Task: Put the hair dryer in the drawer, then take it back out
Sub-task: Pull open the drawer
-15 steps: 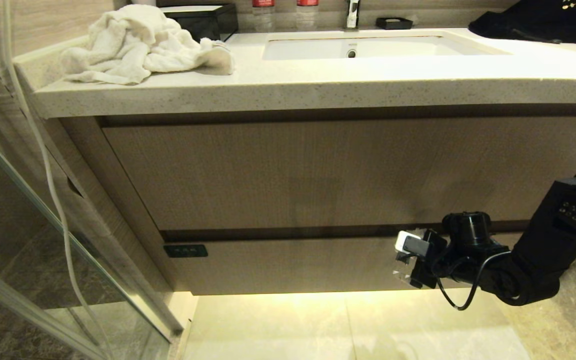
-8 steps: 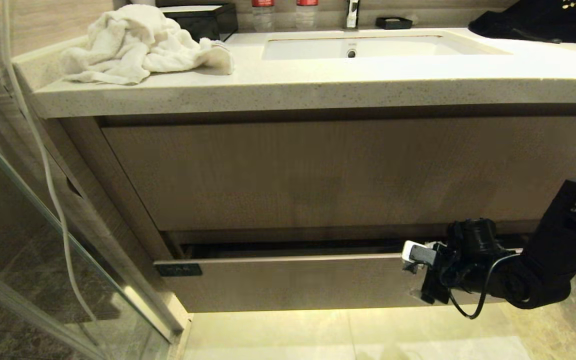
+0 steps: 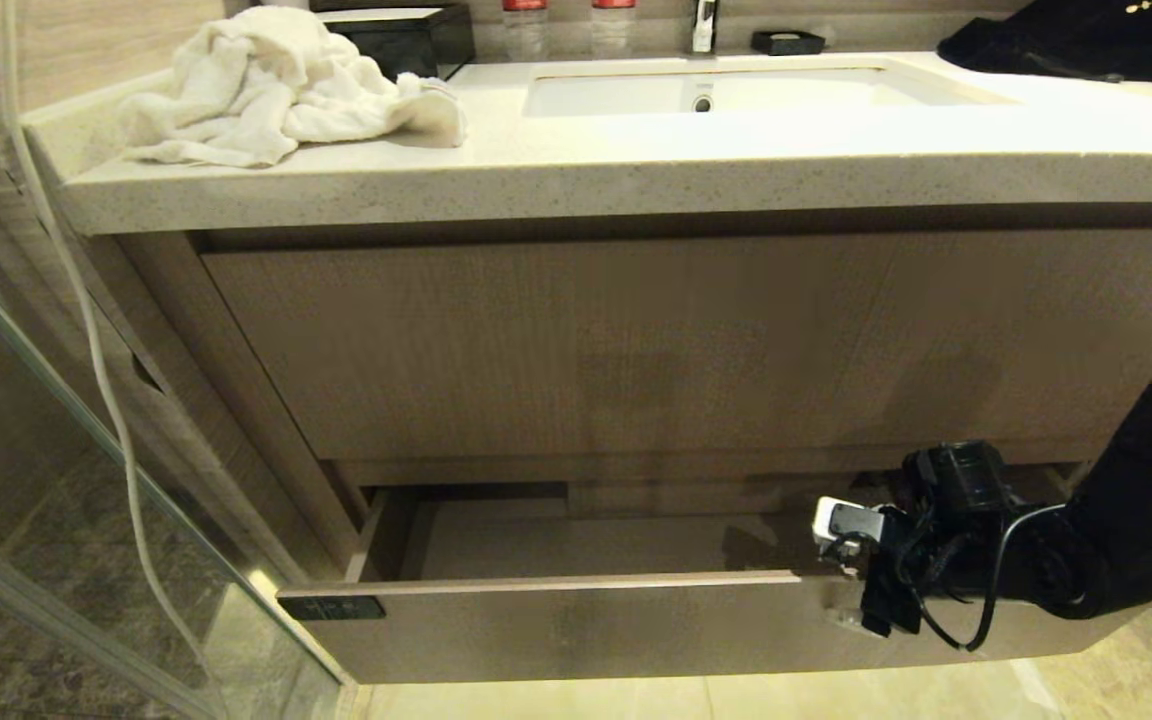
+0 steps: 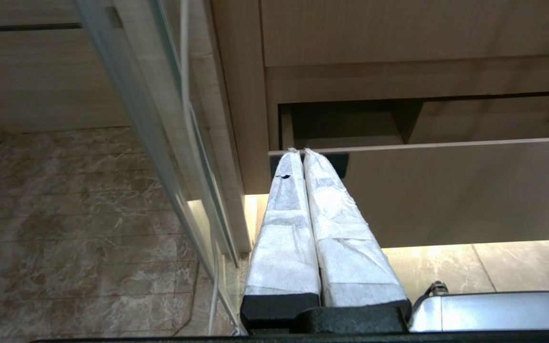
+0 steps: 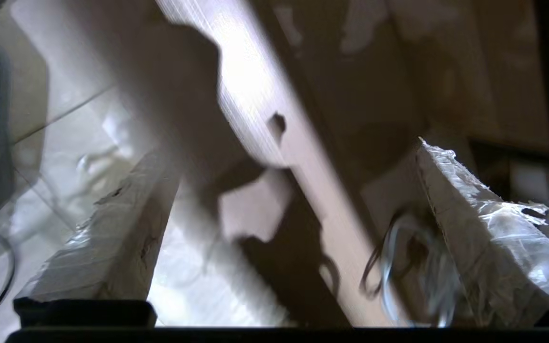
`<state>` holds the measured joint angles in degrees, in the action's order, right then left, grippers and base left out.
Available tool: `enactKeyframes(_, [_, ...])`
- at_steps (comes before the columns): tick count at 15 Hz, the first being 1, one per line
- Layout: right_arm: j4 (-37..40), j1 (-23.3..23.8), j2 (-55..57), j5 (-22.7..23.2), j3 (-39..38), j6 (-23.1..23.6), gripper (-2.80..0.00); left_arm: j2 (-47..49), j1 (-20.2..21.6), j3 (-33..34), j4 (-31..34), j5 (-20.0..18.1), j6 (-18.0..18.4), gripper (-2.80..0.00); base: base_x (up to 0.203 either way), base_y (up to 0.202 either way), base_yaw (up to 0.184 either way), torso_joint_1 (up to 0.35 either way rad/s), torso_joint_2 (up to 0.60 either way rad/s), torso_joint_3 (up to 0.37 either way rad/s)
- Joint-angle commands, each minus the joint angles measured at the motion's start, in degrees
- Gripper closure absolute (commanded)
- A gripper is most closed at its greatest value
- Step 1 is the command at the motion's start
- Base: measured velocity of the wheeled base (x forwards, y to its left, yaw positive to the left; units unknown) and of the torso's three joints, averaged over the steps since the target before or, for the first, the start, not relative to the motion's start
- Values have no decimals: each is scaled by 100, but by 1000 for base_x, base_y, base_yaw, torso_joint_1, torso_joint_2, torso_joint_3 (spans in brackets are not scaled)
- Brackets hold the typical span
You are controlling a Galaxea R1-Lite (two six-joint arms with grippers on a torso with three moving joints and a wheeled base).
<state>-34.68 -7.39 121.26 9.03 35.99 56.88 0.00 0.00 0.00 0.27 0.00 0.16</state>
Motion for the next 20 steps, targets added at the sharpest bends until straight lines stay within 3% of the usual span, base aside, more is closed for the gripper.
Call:
enactKeyframes(1, [198,-8,-513,25,-196,35,-280,9,0,9,0,0,2,0,0,0,0,0,0,0])
enactKeyframes(5, [1130,-1,-1412,49,-464,29,-280,9,0,9,0,0,2,0,0,0,0,0,0,0])
enactKeyframes(10, [1254,0,-1841,43,-568,-317,-280,9,0,9,0,0,2,0,0,0,0,0,0,0])
enactKeyframes(12, [1275,16,-1965,54,-499,-1067,-280,9,0,9,0,0,2,0,0,0,0,0,0,0])
enactKeyframes(15, [1310,35,-2411,11,-424,-2744,-280,9,0,9,0,0,2,0,0,0,0,0,0,0])
enactKeyframes(16, [1339,67,-2594,-59,-415,-3080,-280,9,0,9,0,0,2,0,0,0,0,0,0,0])
enactKeyframes(17, [1440,135,-2838,-284,-418,-3217,0,9,0,9,0,0,2,0,0,0,0,0,0,0])
enactKeyframes(20, [1790,220,-3299,-1229,-392,-3314,0,9,0,9,0,0,2,0,0,0,0,0,0,0])
